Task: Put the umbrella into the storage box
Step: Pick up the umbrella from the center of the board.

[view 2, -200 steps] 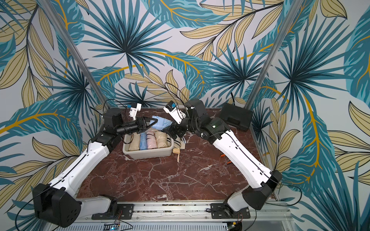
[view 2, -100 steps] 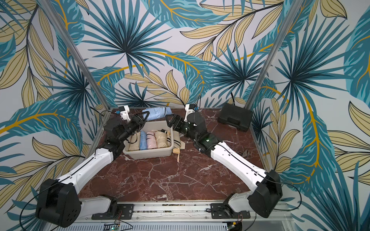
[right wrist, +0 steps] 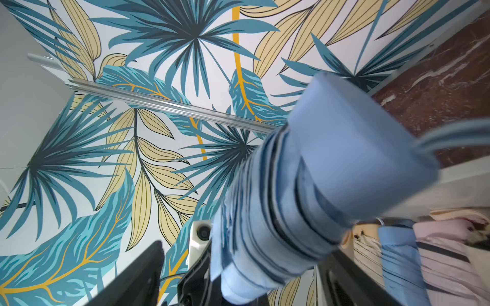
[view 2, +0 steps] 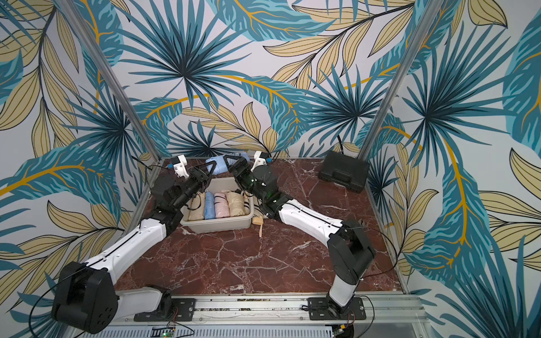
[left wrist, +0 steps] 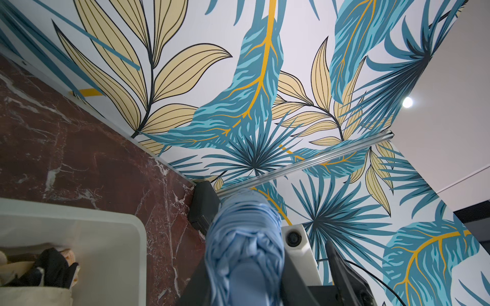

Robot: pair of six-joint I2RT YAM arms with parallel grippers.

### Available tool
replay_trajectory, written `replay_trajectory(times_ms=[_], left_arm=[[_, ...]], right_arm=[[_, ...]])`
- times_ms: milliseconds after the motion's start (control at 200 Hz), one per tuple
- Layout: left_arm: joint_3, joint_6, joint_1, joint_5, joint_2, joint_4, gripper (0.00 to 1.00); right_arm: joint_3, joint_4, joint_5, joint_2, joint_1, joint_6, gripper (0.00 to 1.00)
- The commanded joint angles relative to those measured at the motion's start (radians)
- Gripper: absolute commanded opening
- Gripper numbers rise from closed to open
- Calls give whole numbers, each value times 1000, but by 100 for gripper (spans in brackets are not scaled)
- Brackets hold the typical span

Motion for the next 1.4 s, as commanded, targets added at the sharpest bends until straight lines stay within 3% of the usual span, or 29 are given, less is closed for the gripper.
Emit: replay_trajectory(times_ms=[0, 195, 280, 431, 621, 761, 851, 921, 1002, 1047, 1142, 1242, 1392], left_arm=[[-6, -24, -4, 3, -56, 110, 4], [-43, -47, -4, -28, -80, 132, 7], [-53, -63, -3, -29, -81, 150, 7], [-62, -73, -3, -35, -86, 163, 8], [-79, -85, -4, -36, -95, 172, 13], [-109, -76, -4, -46, -131, 143, 33], [-137, -57, -4, -59, -173, 80, 46], [-154, -42, -5, -67, -208, 11, 60], [-170, -24, -4, -77, -254, -101, 85], [-178, -15, -4, -88, -284, -172, 91], [-193, 8, -2, -131, -354, -351, 98], [-199, 41, 6, -204, -431, -541, 99], [-148, 122, 79, -222, -495, -811, 99]], right_arm=[[45, 93, 45, 47, 13, 8, 84], [79, 118, 96, 82, 30, -12, 65], [93, 94, 90, 95, 33, -1, 65], [85, 26, 118, 92, 44, 20, 76], [123, 38, 97, 119, 47, 12, 58], [138, 27, 100, 117, 49, -22, 47], [146, 15, 107, 110, 49, -68, 34], [151, -4, 112, 102, 49, -105, 28], [156, -32, 123, 92, 48, -153, 24], [159, -48, 128, 85, 47, -189, 23], [169, -114, 136, 69, 45, -261, 22], [190, -220, 113, 65, 42, -316, 19], [313, -479, -50, 113, 42, -417, 19]])
